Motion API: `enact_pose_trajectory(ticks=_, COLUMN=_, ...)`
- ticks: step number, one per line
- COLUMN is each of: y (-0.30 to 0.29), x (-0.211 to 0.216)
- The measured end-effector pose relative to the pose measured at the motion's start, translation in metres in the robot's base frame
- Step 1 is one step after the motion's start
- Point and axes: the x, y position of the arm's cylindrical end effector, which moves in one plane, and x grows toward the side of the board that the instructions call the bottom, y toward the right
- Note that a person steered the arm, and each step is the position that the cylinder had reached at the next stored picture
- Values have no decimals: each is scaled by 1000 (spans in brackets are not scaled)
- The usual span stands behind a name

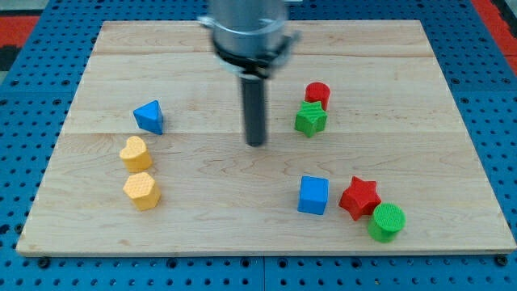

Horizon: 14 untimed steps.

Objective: Push the blue cube to the left side of the board

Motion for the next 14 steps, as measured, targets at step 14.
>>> enact_pose_trajectory(ticks=14, y=-96, x=-62)
